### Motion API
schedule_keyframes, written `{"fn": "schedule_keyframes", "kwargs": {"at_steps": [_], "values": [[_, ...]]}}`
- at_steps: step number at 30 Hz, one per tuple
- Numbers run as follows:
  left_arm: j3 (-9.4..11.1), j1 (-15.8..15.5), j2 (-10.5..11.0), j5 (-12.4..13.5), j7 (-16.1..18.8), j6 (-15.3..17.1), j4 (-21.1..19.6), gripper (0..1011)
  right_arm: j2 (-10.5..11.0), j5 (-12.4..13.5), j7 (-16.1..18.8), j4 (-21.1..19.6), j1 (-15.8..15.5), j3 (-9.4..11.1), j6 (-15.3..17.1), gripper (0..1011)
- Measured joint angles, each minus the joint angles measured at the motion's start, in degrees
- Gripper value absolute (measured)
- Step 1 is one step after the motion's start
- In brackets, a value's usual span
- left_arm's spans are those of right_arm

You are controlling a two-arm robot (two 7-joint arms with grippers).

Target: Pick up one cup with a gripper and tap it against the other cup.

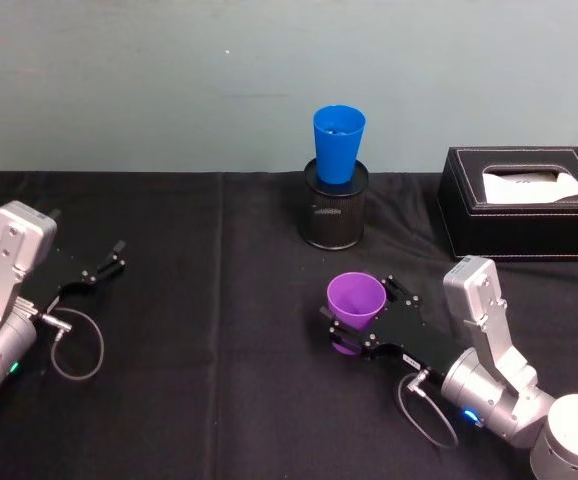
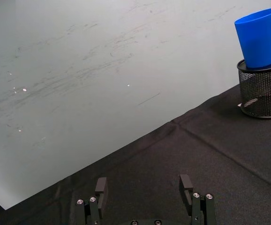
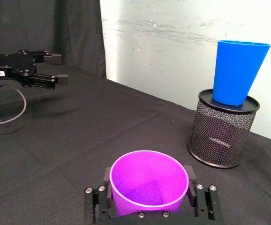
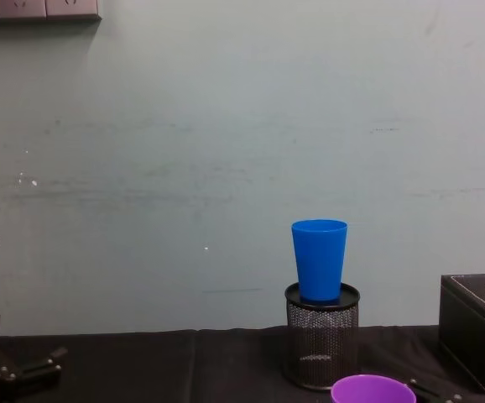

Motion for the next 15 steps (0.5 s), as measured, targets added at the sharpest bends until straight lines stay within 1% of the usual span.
{"fn": "schedule_keyframes", "kwargs": {"at_steps": [6,10,13,15], "values": [[0.0,0.0,0.0,0.0,0.0,0.0,0.0,1000,0.1,0.0,-0.1,-0.1,-0.1,0.0,-0.1,790],[0.0,0.0,0.0,0.0,0.0,0.0,0.0,1000,0.1,0.0,-0.1,-0.1,-0.1,0.0,-0.1,776],[0.0,0.0,0.0,0.0,0.0,0.0,0.0,1000,0.4,-0.2,-0.4,-1.4,-0.5,0.3,0.5,761],[0.0,0.0,0.0,0.0,0.0,0.0,0.0,1000,0.9,-0.6,-0.6,-3.4,-0.8,0.8,1.8,755]]}}
